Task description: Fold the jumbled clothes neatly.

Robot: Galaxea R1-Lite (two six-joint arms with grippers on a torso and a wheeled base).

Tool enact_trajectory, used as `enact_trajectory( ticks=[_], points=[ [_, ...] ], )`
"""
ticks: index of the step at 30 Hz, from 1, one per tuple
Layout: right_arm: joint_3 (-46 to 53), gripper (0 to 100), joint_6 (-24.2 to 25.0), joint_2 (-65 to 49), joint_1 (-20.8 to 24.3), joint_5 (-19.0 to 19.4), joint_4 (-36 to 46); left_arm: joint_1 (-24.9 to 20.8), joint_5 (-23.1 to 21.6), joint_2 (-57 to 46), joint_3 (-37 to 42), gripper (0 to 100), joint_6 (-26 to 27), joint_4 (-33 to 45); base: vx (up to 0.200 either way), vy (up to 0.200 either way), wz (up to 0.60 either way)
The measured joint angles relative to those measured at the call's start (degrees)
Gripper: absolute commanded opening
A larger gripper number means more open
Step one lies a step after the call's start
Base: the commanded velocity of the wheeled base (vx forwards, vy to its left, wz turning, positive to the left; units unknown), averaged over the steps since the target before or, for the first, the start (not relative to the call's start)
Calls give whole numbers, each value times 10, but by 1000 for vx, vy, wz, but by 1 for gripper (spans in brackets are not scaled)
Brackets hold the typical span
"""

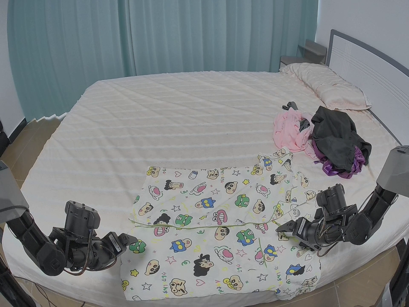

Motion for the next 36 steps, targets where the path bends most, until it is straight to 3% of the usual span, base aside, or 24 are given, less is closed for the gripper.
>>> enact_trajectory(
  ticks=[15,36],
  points=[
    [-9,100,3,-77,10,4,4,0,0,1,1,100,0,0,0,0,0],
    [-51,100,3,41,44,-1,-17,1,1,7,-3,100,0,-1,0,0,0]
  ],
)
